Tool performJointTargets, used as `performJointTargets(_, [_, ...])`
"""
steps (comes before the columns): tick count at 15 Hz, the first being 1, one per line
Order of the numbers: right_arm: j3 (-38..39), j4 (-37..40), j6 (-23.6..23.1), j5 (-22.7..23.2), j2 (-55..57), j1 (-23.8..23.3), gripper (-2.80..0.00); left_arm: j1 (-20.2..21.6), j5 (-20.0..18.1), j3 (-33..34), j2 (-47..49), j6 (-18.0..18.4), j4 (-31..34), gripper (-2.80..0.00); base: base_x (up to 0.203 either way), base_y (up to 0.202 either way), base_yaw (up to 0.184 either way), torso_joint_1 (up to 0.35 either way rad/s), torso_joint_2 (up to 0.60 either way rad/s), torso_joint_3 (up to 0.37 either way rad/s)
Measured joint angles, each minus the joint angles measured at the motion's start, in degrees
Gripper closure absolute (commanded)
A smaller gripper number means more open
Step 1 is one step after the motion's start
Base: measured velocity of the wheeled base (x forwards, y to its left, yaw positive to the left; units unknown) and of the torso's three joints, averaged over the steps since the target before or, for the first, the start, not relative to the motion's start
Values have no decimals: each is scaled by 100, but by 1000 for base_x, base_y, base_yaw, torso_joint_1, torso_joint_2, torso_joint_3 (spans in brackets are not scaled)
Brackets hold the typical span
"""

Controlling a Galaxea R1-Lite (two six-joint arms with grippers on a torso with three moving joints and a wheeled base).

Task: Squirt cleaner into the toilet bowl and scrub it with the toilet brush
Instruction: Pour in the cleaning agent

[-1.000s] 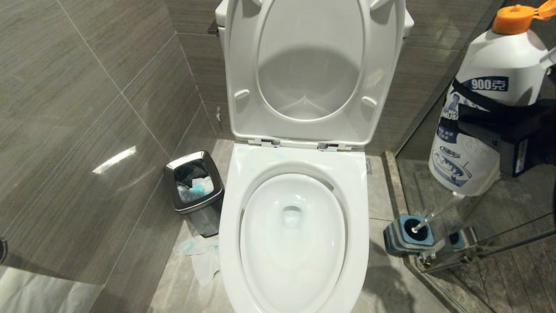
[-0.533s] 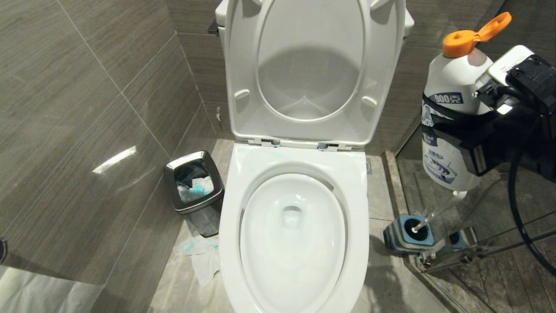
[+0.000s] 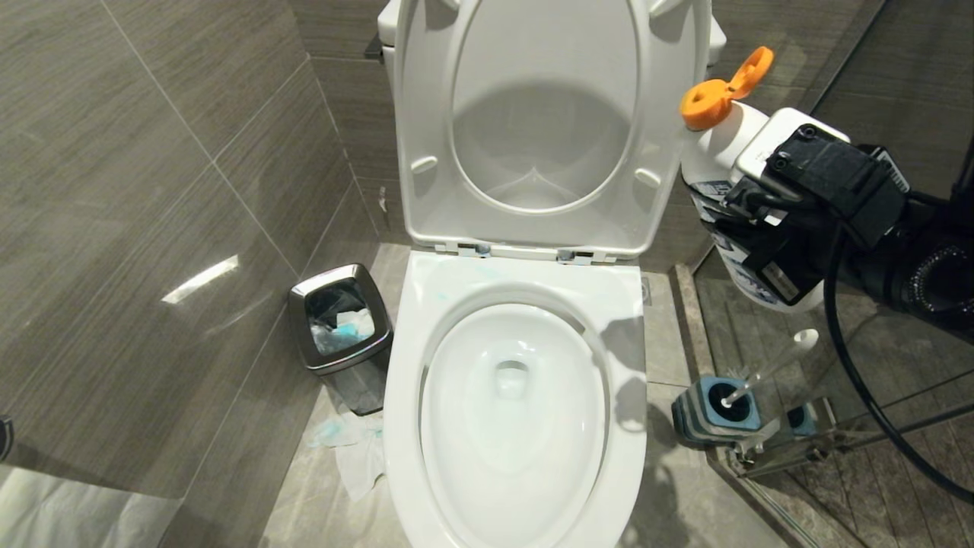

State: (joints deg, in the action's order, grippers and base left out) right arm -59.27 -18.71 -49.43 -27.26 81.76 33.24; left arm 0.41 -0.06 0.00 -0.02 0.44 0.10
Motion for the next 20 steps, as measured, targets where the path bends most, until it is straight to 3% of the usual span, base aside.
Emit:
performJointTargets(10, [-36, 231, -1684, -217, 120, 276, 0, 0, -4, 0, 0, 0, -1, 0, 0, 0, 0, 0, 0, 0])
performJointTargets(20, [-329, -100, -3243, -464, 474, 287, 0, 0, -1, 0, 0, 1, -1, 0, 0, 0, 0, 0, 0, 0])
